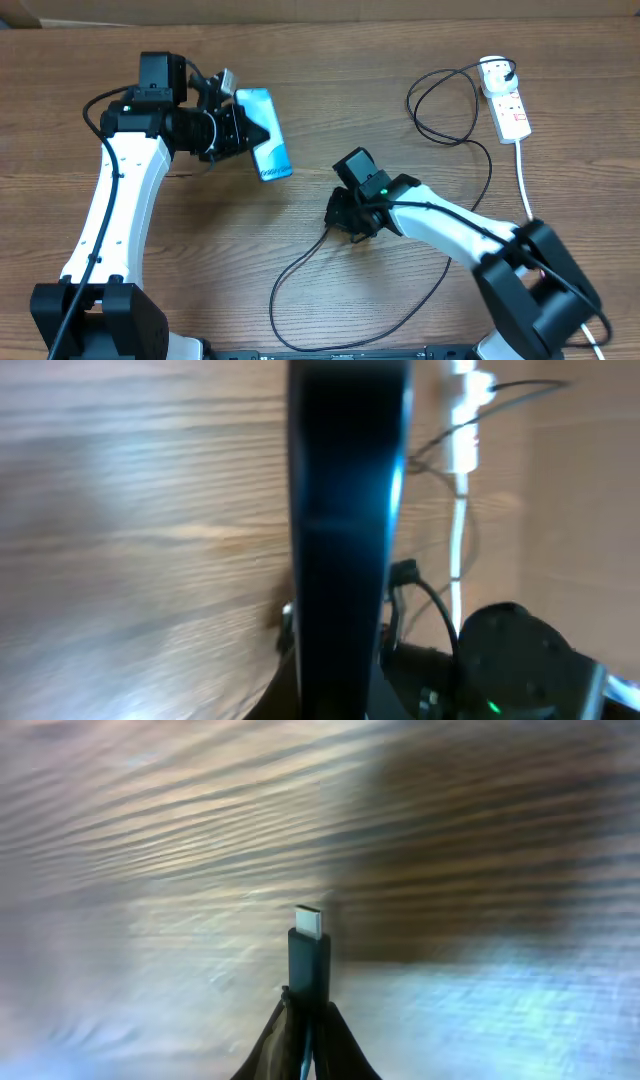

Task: Plug charger to phone and switch on socket

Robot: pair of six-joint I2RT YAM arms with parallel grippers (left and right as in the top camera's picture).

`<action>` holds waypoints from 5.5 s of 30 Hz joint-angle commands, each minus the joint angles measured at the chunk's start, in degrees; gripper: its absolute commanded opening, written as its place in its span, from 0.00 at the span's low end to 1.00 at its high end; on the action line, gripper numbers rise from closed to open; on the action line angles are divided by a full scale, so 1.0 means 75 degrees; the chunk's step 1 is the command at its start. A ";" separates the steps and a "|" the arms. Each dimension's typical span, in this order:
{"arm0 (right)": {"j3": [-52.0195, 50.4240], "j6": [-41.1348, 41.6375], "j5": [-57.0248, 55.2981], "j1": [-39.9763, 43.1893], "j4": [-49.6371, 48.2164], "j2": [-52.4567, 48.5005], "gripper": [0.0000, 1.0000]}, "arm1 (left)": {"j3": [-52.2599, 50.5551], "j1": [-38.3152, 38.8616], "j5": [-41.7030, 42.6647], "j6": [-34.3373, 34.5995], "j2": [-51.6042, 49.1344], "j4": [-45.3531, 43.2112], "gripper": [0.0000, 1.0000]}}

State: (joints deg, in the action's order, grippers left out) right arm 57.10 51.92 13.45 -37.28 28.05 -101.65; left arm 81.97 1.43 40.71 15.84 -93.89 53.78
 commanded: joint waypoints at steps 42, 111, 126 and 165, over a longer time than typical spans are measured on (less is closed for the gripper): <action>0.0256 -0.2267 0.5980 0.0187 -0.0845 0.3351 0.04 | 0.0035 -0.0933 0.4054 -0.1550 0.0061 0.2101 0.04; 0.0254 -0.0918 0.5983 0.0122 -0.1017 0.3337 0.04 | 0.0035 -0.0522 0.4485 -0.1950 0.0061 0.2573 0.04; 0.0254 -0.0836 0.5980 -0.0067 -0.1122 0.3337 0.04 | 0.0035 -0.0341 0.4319 -0.1944 0.0061 0.2570 0.04; 0.0254 -0.1096 0.6033 0.0236 -0.1023 0.3112 0.04 | 0.0035 -0.0350 0.4508 -0.1944 0.0061 0.2600 0.04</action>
State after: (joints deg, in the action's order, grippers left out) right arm 57.43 44.12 57.69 -35.62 21.12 -77.95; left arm 81.82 -1.48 71.13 2.76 -93.89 73.14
